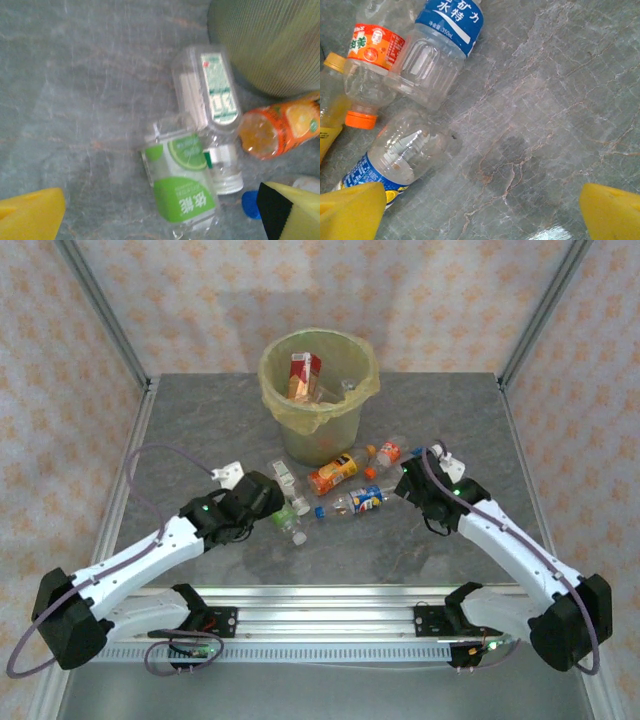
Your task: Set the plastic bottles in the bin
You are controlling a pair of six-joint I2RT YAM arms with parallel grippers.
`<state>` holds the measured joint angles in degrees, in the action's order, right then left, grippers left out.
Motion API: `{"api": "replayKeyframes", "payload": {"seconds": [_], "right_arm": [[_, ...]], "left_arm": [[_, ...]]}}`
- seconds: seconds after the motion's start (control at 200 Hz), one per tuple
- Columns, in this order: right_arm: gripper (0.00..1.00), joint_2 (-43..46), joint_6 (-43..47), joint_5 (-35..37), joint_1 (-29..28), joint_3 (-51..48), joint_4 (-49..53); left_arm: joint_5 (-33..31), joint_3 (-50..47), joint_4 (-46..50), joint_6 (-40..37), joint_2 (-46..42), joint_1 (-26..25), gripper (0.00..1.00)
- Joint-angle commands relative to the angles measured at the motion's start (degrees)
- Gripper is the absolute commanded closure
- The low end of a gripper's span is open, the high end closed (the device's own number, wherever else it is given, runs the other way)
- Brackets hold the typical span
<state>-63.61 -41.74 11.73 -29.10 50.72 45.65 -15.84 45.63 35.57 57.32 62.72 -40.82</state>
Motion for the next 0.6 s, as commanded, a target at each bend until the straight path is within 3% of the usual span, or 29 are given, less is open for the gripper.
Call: {"api": "replayKeyframes", "payload": {"seconds": [0.0,0.17,0.591], "right_arm": [[0.01,-2.17,1.37,0.0,-0.6,2.63,-0.5],[0.01,-3.89,1.52,-0.14,-1.44,4.03,-1.12],[0.01,-6.25,1.58,-0.43,-2.02,4.48,-1.68]], "left_arm": [[0.04,-2.04,-4.59,4.73,3.27,-2.24,0.01],[1.03,0.25,-6.63,3.05,10.61,-4.69,0.01],[2.34,3.79,-8.5,-0.57,22.11,-4.73,0.0]]}}
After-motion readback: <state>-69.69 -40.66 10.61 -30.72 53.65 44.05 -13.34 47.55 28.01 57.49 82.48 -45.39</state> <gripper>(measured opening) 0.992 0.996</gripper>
